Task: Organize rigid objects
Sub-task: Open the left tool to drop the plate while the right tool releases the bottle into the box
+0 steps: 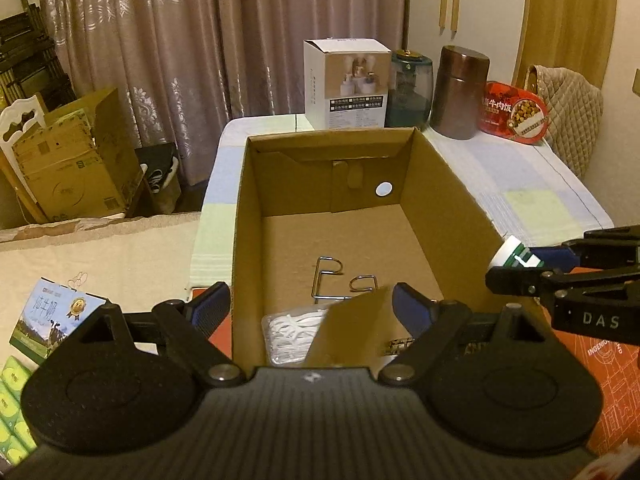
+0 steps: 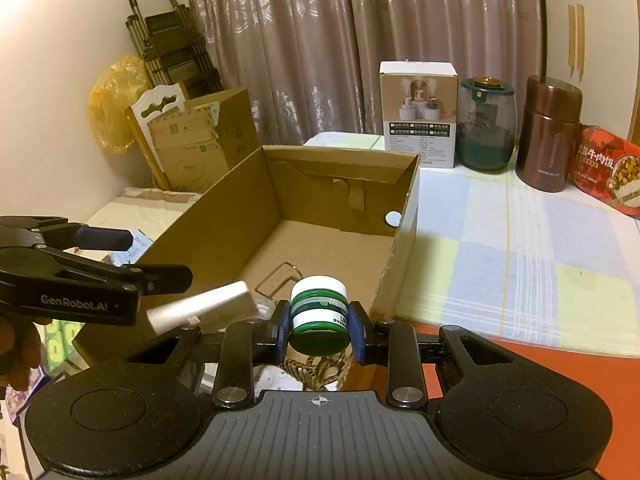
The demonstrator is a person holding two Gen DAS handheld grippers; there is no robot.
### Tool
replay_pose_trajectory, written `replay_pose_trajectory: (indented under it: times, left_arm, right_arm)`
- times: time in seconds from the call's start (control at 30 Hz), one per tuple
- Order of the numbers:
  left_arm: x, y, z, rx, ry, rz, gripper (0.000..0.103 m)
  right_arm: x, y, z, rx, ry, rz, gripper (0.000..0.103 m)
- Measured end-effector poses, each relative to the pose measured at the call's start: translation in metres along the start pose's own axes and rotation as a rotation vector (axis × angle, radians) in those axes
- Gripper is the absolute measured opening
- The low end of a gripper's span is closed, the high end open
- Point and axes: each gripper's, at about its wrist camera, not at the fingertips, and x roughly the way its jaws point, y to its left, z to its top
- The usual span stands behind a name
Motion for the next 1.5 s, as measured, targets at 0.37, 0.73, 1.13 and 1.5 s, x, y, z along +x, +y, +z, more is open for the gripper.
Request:
replay_pose_trajectory:
  times: [0.37, 0.73, 1.13, 1.5]
  left_arm:
    - [-0.014, -0.001, -0.001, 0.013, -0.012, 0.002, 0.085]
    - [-0.016, 0.001, -0.005, 0.01, -0.009, 0.003, 0.085]
    - [-0.014, 0.004, -0.01, 0.005, -0.015, 0.015, 0.085]
    - [-0.037, -0.001, -0.023, -0.035, -0.037, 0.006, 0.085]
  right_arm:
    - [-0.004, 0.008, 0.002, -0.008, 0.0, 0.004, 0.027]
    - [-0.003, 0.012, 0.002, -0.009, 0.006, 0.01, 0.027]
    - [0.0, 0.005, 0.001, 0.062, -0.018, 0.069, 0.028]
    - [-0.031, -0.003, -0.006, 0.109, -0.058, 0.048, 0.044]
